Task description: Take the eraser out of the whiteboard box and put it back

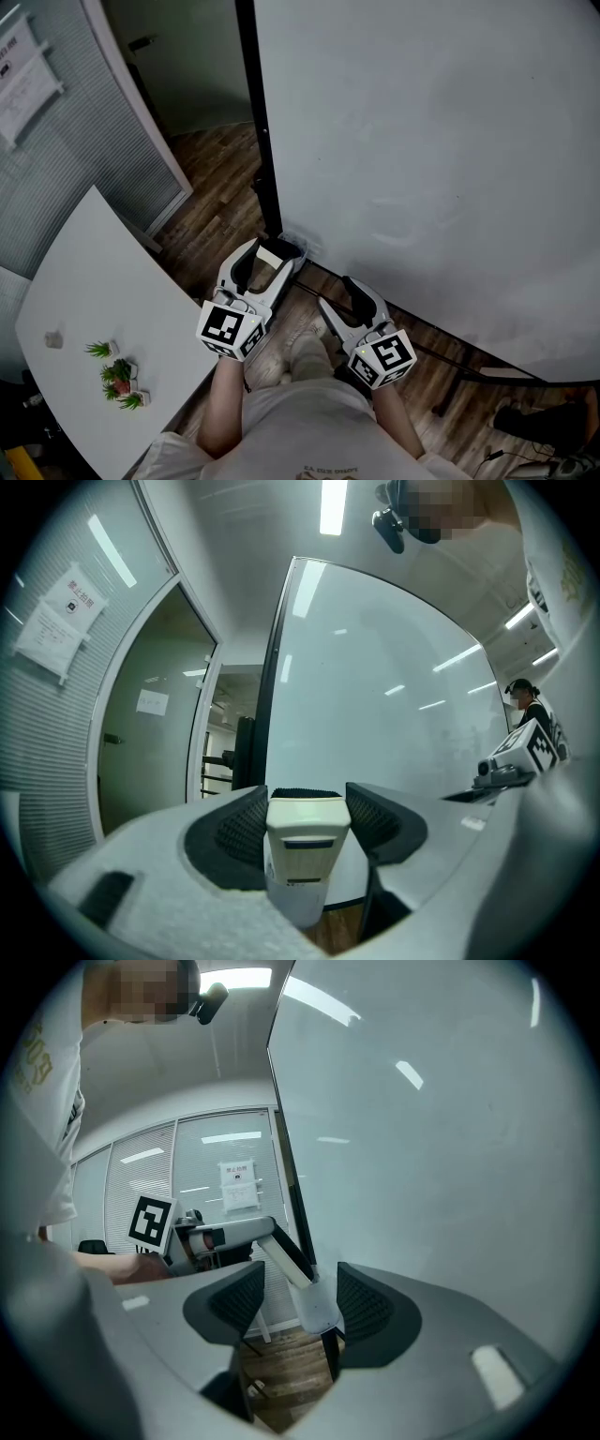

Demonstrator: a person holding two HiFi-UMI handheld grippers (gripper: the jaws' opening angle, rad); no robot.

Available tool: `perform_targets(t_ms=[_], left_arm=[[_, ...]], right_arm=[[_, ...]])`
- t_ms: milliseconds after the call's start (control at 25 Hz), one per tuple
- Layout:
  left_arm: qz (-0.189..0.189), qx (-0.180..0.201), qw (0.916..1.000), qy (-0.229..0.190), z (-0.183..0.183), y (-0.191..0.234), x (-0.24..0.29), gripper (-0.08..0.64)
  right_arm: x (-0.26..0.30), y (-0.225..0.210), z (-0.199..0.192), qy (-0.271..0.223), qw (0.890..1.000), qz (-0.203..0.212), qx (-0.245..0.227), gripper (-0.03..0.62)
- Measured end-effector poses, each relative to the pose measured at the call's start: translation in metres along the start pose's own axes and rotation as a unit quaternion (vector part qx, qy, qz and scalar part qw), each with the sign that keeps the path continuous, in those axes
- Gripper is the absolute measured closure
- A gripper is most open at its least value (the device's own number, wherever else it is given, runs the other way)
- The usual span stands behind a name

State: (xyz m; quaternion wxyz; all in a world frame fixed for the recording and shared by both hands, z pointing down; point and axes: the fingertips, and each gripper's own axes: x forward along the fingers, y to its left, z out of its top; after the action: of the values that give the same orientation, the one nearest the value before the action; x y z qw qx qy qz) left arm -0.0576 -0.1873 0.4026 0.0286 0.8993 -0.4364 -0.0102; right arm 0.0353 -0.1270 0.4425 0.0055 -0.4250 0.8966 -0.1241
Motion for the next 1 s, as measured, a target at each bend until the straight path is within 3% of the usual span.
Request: perform_targets(t_ms=[1000], left_arm=[[-0.007,-0.021,0.9994,0.025,-0.027,0.012,0.015,0.302]], right_arm=[[0.013,-0.011,-0.014,0.020,1.000,-0.008,0.011,0.351]])
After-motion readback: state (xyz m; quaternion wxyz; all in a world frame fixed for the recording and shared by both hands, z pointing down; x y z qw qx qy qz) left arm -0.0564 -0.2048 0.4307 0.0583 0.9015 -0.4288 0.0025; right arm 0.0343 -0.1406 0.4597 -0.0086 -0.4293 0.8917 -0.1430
